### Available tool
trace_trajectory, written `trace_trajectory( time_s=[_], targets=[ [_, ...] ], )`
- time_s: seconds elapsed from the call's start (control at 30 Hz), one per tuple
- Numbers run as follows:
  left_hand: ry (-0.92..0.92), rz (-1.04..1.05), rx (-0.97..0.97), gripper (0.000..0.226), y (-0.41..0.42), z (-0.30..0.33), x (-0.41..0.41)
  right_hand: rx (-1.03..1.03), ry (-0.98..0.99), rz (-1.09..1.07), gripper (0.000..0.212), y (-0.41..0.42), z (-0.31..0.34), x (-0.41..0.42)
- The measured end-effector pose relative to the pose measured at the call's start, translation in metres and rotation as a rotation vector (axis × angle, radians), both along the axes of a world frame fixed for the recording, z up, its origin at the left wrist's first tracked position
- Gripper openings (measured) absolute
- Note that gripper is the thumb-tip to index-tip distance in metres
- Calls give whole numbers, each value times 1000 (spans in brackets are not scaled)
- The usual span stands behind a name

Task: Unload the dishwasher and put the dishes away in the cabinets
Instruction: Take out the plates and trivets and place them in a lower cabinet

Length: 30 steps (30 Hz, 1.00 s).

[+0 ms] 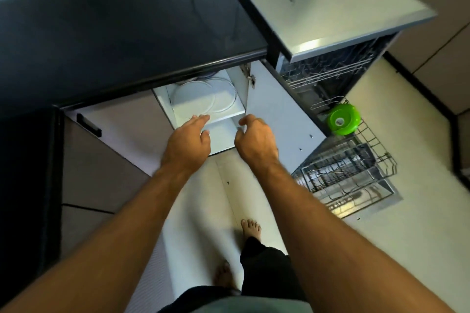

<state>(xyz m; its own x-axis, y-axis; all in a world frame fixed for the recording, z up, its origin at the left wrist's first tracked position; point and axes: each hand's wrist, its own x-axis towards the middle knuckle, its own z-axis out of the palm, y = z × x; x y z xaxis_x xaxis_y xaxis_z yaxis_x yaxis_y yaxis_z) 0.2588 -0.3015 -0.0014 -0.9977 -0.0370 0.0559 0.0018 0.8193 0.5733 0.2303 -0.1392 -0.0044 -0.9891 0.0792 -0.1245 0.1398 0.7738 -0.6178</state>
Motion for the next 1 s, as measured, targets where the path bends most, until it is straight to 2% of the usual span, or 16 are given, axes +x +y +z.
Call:
trace_trajectory(
  time_s=[0.23, 0.5, 0.63, 0.8, 1.0],
  targets=[
    [-33, -72, -20, 42, 37, 40, 32, 90, -4, -30, 35, 35, 42, 47],
    [-85, -199, -20, 42, 94, 57, 51, 184, 4, -92, 38, 106, 71, 84],
    [-107, -269, -18, 42, 137, 60, 65, 172, -5, -133, 37, 145, 74, 100],
    [-107, -322, -13, 41, 201, 55, 84, 166, -21, -167, 27, 200, 63, 121],
    [-107, -302, 8, 39, 279, 43, 97, 168, -16, -170, 29, 286, 54, 143]
  ],
)
